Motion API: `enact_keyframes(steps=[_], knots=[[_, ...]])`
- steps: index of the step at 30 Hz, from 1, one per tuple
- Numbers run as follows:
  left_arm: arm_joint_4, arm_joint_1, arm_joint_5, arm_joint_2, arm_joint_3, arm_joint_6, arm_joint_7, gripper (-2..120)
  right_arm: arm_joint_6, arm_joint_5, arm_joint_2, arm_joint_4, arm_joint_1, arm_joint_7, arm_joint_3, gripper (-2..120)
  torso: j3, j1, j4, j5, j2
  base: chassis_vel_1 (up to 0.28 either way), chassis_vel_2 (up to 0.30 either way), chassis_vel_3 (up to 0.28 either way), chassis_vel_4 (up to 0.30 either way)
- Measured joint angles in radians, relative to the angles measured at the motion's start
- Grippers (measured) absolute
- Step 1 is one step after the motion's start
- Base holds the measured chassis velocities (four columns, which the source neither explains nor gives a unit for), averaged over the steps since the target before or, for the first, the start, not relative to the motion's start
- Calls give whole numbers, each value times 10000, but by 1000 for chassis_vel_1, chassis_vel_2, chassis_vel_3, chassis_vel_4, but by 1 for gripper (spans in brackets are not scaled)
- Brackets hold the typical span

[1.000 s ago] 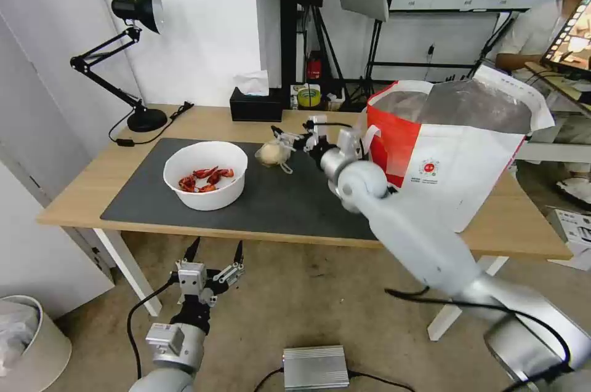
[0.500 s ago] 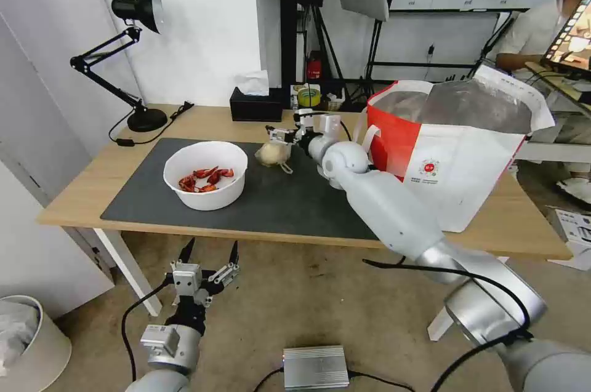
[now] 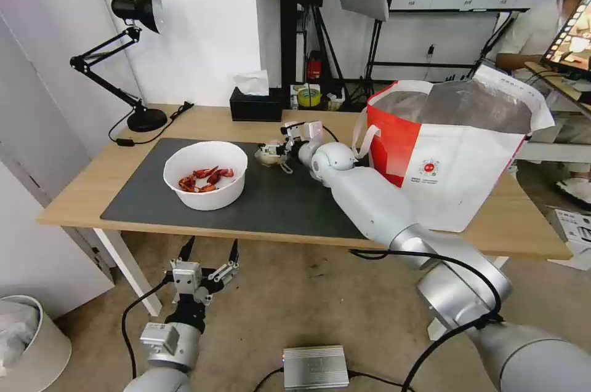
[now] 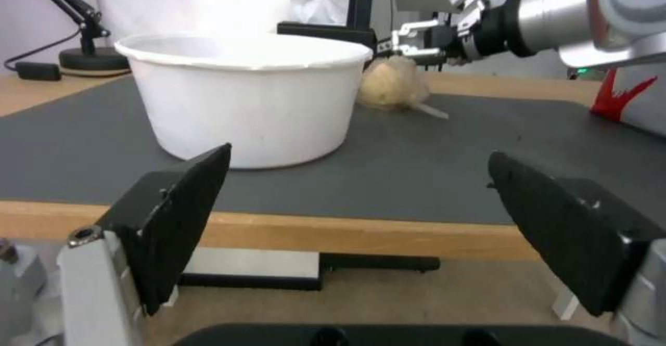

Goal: Pick up the trash from the table and place it into the takeout bag.

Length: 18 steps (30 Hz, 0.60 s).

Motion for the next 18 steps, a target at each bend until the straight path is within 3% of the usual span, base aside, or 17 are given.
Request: enact_keyframes(steps=[11, 18], knots=[[59, -114, -29, -14, 160, -2, 1, 100, 574, -1056, 462, -1457, 366, -997, 436, 100, 0, 0, 0, 0, 2, 0, 0, 0, 0], [80, -141, -28, -21, 199, -14, 2, 100, 683, -1240, 459, -1684, 370, -1223, 576, 100, 0, 0, 0, 1, 1, 0, 0, 0, 0]])
